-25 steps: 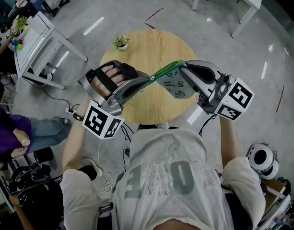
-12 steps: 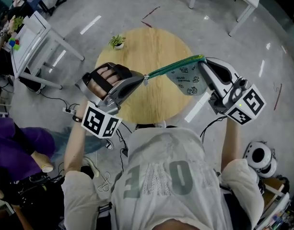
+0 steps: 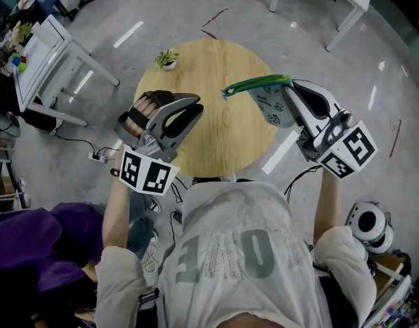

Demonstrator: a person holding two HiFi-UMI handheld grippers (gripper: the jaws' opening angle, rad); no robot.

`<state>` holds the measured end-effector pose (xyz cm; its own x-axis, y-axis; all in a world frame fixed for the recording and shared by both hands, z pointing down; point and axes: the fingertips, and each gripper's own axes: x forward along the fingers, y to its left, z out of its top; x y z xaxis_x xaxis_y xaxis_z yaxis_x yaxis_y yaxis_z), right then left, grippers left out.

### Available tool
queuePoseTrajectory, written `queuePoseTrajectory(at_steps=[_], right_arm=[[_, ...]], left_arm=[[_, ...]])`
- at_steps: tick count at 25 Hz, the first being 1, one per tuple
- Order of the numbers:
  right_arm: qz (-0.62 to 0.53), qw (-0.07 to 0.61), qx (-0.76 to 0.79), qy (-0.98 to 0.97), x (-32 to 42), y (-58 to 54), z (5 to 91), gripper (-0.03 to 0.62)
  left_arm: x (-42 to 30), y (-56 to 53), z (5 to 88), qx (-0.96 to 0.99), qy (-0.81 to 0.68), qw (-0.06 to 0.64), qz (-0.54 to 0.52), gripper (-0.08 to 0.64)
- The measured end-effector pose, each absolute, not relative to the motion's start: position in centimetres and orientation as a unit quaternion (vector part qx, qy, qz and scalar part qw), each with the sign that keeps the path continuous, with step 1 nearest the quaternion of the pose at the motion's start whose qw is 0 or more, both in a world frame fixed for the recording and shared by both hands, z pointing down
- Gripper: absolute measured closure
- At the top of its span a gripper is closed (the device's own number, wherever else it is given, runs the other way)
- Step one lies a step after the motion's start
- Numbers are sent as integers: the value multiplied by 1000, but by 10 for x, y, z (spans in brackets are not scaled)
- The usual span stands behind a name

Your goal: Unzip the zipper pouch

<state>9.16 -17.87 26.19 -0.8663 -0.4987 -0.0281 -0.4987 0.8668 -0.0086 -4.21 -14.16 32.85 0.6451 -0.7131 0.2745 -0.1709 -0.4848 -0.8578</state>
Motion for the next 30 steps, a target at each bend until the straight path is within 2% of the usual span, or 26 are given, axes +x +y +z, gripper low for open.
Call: queuePoseTrajectory(at_steps=[2, 5, 8, 10, 17, 30], right_arm=[[1, 0, -266, 964, 88, -184, 267, 556], [-6, -22, -278, 960, 78, -191, 282, 556], [-13, -55, -288, 956, 64, -199, 306, 555], [-22, -77, -289, 954, 53, -206, 323, 555], [-63, -115, -254, 958, 11, -208, 369, 555], [-262, -84, -180, 944, -55, -197, 449, 555]], left_arm=[[-48, -147, 312, -824, 324, 384, -262, 472], [-68, -155, 285, -840, 410, 314, -166, 472], [-100, -159, 266, -833, 508, 215, -39, 474], [-117, -159, 257, -817, 549, 178, 25, 496], [-155, -158, 279, -752, 645, 132, 41, 529], [-197, -143, 318, -705, 703, 82, 29, 531]])
